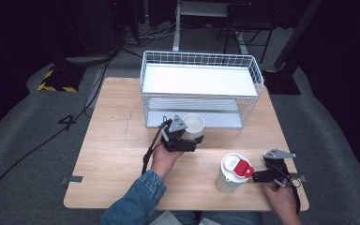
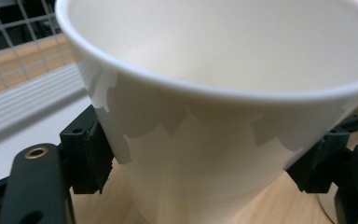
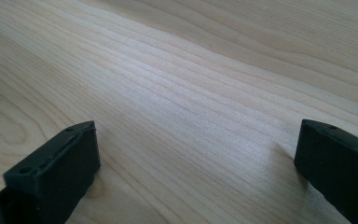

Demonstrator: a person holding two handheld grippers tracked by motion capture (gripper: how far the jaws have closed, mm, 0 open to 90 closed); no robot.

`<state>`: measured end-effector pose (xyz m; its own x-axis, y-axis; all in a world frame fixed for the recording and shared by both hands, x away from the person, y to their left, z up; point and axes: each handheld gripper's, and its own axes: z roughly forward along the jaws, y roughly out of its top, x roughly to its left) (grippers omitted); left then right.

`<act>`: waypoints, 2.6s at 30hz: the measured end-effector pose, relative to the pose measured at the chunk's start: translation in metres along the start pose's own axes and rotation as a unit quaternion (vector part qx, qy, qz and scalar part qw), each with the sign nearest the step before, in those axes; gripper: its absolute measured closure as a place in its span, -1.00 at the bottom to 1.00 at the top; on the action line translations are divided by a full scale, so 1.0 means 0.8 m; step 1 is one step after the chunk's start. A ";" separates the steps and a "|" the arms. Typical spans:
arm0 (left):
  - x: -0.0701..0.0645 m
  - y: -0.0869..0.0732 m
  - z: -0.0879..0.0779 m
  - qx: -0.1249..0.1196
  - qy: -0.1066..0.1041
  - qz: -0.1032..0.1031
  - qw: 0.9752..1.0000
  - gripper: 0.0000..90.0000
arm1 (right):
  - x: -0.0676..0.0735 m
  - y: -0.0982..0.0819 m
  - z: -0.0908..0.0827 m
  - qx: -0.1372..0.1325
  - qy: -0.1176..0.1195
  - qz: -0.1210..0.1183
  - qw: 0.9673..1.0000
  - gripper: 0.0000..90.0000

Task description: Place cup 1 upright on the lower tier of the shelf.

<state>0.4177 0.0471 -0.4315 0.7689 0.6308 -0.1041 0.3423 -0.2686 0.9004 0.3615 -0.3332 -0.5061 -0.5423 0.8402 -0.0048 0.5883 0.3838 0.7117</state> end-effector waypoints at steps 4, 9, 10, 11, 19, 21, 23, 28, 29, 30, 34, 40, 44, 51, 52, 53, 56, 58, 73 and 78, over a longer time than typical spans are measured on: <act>0.010 0.008 0.002 0.007 0.022 0.007 1.000 -0.51 | 0.000 0.000 0.000 0.000 0.000 0.000 1.000 -0.99; 0.022 0.010 0.008 0.009 0.042 0.001 0.999 -0.51 | 0.000 0.000 0.000 0.000 0.000 0.000 1.000 -0.99; 0.025 0.010 0.011 0.007 0.048 -0.004 0.999 -0.51 | 0.000 0.000 0.000 0.000 0.000 0.000 1.000 -0.99; 0.027 0.010 0.012 0.005 0.053 -0.005 0.999 -0.51 | 0.000 0.000 0.000 0.000 0.000 0.000 1.000 -0.99; 0.045 0.013 0.031 0.001 0.081 -0.008 0.997 -0.51 | 0.000 0.000 0.000 0.000 0.000 0.001 1.000 -0.99; 0.050 0.014 0.036 -0.002 0.083 -0.008 0.996 -0.51 | 0.000 0.000 0.000 0.000 0.000 0.000 1.000 -0.99; 0.055 0.015 0.040 -0.004 0.083 -0.013 0.996 -0.51 | 0.000 0.000 0.000 0.000 0.000 0.000 1.000 -0.99; 0.064 0.017 0.050 -0.006 0.094 -0.017 0.995 -0.51 | 0.000 0.000 0.000 0.000 0.000 0.000 1.000 -0.99; 0.065 0.017 0.052 -0.007 0.097 -0.017 0.995 -0.51 | 0.000 0.000 0.000 0.000 0.000 0.000 1.000 -0.99; 0.067 0.018 0.054 -0.006 0.097 -0.017 0.995 -0.51 | 0.000 0.000 0.000 0.000 0.000 0.000 1.000 -0.99; 0.070 0.017 0.062 -0.007 0.103 -0.018 0.994 -0.51 | 0.000 0.000 0.000 0.000 0.000 0.000 1.000 -0.99; 0.072 0.012 0.074 -0.002 0.108 -0.014 0.994 -0.51 | 0.000 0.000 0.000 0.000 0.000 0.000 1.000 -0.99; 0.076 0.009 0.081 -0.002 0.110 -0.013 0.994 -0.51 | 0.000 0.000 0.000 0.000 0.000 0.000 1.000 -0.99; 0.087 0.000 0.093 -0.007 0.132 -0.032 0.991 -0.51 | 0.000 0.000 0.000 0.000 0.000 0.000 1.000 -0.99; 0.088 -0.001 0.093 -0.010 0.135 -0.036 0.990 -0.51 | 0.000 0.000 0.000 0.000 0.000 0.000 1.000 -0.99; 0.090 -0.001 0.094 -0.013 0.138 -0.038 0.990 -0.51 | 0.000 0.000 0.000 0.000 0.000 0.000 1.000 -0.99; 0.095 -0.001 0.096 -0.008 0.144 -0.036 0.989 -0.51 | 0.000 0.000 0.000 0.001 0.000 0.000 1.000 -0.99; 0.097 0.000 0.099 -0.004 0.150 -0.031 0.988 -0.51 | 0.000 0.000 0.000 0.000 0.000 0.000 1.000 -0.99; 0.105 -0.003 0.109 0.007 0.156 -0.041 0.987 -0.51 | 0.000 0.000 0.000 0.000 0.000 0.000 1.000 -0.99; 0.106 -0.003 0.111 0.009 0.147 -0.044 0.988 -0.52 | 0.000 0.000 0.000 0.000 0.000 0.000 1.000 -0.99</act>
<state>0.5302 0.0371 -0.4801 0.5465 0.8358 -0.0526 0.4125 -0.2139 0.8855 0.3614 -0.3331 -0.5060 -0.5420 0.8404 -0.0050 0.5888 0.3839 0.7113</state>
